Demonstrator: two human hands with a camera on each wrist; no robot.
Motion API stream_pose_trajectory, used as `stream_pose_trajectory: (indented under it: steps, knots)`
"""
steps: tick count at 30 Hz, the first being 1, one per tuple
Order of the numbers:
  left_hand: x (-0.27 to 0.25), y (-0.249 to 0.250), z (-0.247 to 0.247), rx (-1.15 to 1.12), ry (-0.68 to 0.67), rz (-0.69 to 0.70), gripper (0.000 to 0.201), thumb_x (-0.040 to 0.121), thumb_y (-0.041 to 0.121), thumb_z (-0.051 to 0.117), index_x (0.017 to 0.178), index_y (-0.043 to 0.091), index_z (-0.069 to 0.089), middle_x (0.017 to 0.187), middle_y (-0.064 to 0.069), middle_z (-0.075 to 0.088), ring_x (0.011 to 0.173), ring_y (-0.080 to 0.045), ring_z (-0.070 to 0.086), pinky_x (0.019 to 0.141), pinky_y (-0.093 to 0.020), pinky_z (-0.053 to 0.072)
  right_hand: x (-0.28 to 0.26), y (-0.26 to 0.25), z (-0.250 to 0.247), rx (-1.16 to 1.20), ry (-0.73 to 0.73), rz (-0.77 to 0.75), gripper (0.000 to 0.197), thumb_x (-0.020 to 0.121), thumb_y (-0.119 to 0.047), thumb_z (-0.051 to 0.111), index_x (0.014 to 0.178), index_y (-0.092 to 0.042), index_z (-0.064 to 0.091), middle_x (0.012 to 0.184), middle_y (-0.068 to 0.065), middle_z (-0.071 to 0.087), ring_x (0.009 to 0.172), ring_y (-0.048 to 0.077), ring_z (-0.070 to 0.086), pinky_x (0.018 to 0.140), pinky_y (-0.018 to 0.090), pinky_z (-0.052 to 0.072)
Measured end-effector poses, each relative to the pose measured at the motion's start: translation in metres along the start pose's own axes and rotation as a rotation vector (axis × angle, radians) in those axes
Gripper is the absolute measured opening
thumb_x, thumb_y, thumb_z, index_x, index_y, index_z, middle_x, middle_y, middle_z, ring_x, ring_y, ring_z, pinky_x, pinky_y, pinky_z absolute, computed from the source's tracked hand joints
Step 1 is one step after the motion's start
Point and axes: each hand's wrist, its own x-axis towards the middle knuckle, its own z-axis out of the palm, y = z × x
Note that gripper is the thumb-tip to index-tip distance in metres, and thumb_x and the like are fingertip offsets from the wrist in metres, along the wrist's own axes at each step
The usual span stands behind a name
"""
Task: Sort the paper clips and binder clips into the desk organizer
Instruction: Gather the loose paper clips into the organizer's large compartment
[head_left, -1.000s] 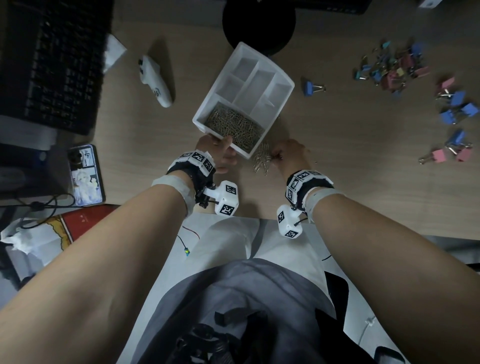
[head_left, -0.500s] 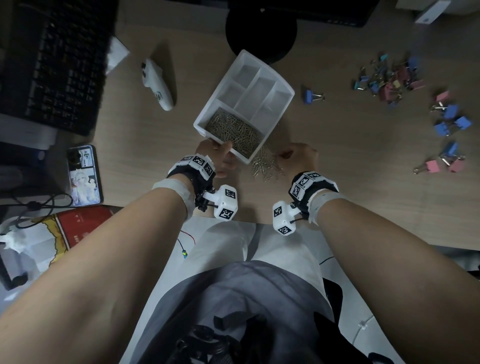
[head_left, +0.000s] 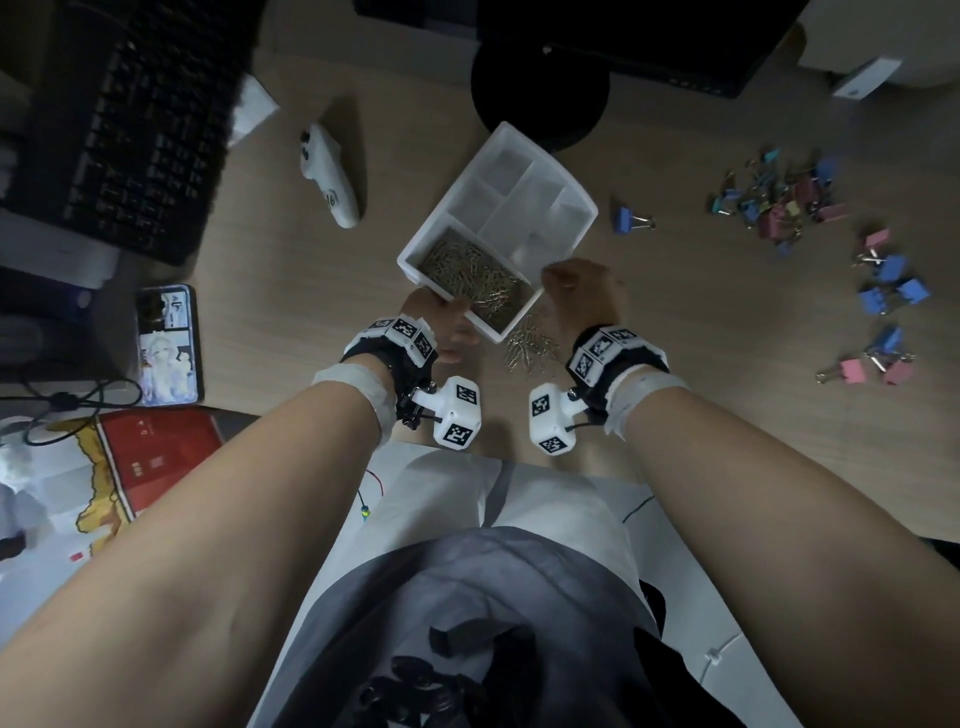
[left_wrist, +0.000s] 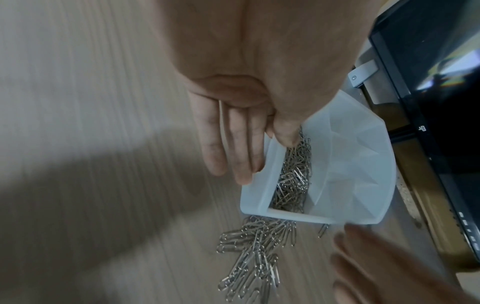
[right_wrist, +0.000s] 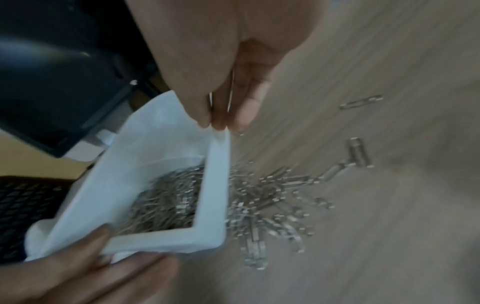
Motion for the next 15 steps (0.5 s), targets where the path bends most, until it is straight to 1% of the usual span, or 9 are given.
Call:
stream_pose_trajectory:
  steps: [1,3,5,6,7,9,11,13,15]
  knots:
    - [0.001,0.001,0.0,-0.033,0.009,-0.013,0.026,0.1,0.02,0.049,0.117,0.0,0.05,0.113,-0.017,0.066,0.089,-0.027,0.067,0.08,-0.047,0.052,0.003,0.013,-0.001,-0.094,0.015,0.046,0.025,0.091,-0.033,0.056,0.108,-0.025,0.072,0.105,-0.001,0.073,0.095,0.019,0.068,0.084,0.031,0.054]
    - [0.005,0.0,-0.002,-0.094,0.03,-0.024,0.031,0.099,0.016,0.048,0.123,-0.004,0.049,0.119,-0.018,0.066,0.088,-0.026,0.067,0.076,-0.046,0.053,0.012,0.034,0.002,-0.269,-0.085,0.063,0.037,0.089,-0.026,0.052,0.125,-0.019,0.06,0.126,0.008,0.063,0.117,0.029,0.058,0.094,0.037,0.046]
    - [0.008,-0.002,-0.007,-0.135,0.072,-0.007,0.029,0.1,0.016,0.048,0.119,-0.006,0.051,0.121,-0.022,0.065,0.086,-0.027,0.068,0.073,-0.044,0.053,0.016,0.04,0.008,-0.383,-0.223,0.021,0.057,0.091,-0.024,0.051,0.146,-0.015,0.04,0.154,0.009,0.037,0.141,0.031,0.034,0.109,0.043,0.034]
    - [0.009,-0.004,-0.01,-0.153,0.084,-0.009,0.028,0.1,0.016,0.047,0.117,-0.005,0.051,0.123,-0.023,0.064,0.093,-0.029,0.067,0.076,-0.043,0.052,0.016,0.038,0.01,-0.41,-0.28,-0.015,0.064,0.093,-0.024,0.051,0.152,-0.015,0.03,0.162,0.006,0.022,0.149,0.029,0.019,0.114,0.044,0.029]
    - [0.011,-0.006,-0.013,-0.164,0.094,-0.016,0.029,0.101,0.018,0.046,0.118,-0.005,0.051,0.125,-0.022,0.063,0.102,-0.032,0.066,0.079,-0.043,0.051,0.017,0.035,0.014,-0.427,-0.32,-0.061,0.068,0.095,-0.024,0.051,0.156,-0.016,0.023,0.165,0.003,0.012,0.152,0.027,0.009,0.117,0.045,0.025]
    - [0.013,-0.011,-0.02,-0.164,0.106,-0.03,0.031,0.103,0.021,0.043,0.12,-0.003,0.051,0.123,-0.018,0.062,0.113,-0.032,0.061,0.083,-0.043,0.05,0.015,0.03,0.021,-0.456,-0.34,-0.171,0.069,0.096,-0.025,0.048,0.157,-0.016,0.017,0.166,0.003,0.007,0.153,0.025,0.002,0.12,0.046,0.022]
    - [0.016,-0.014,-0.025,-0.154,0.123,-0.014,0.026,0.103,0.023,0.043,0.113,0.001,0.052,0.114,-0.017,0.064,0.104,-0.031,0.064,0.076,-0.041,0.051,0.009,0.025,0.025,-0.458,-0.331,-0.229,0.064,0.097,-0.023,0.044,0.156,-0.016,0.019,0.165,0.003,0.01,0.152,0.024,0.002,0.12,0.045,0.023]
    - [0.018,-0.018,-0.025,-0.15,0.139,0.008,0.024,0.102,0.024,0.045,0.107,0.001,0.052,0.096,-0.014,0.065,0.082,-0.027,0.065,0.063,-0.036,0.051,0.0,0.02,0.025,-0.431,-0.348,-0.213,0.061,0.098,-0.021,0.042,0.156,-0.018,0.022,0.165,-0.001,0.012,0.152,0.018,0.005,0.118,0.042,0.026]
    - [0.019,-0.02,-0.023,-0.156,0.157,0.009,0.024,0.102,0.025,0.045,0.101,0.002,0.051,0.08,-0.01,0.061,0.064,-0.022,0.059,0.055,-0.029,0.048,-0.012,0.015,0.023,-0.434,-0.378,-0.247,0.062,0.097,-0.024,0.048,0.155,-0.018,0.027,0.164,0.001,0.018,0.151,0.019,0.012,0.116,0.039,0.029]
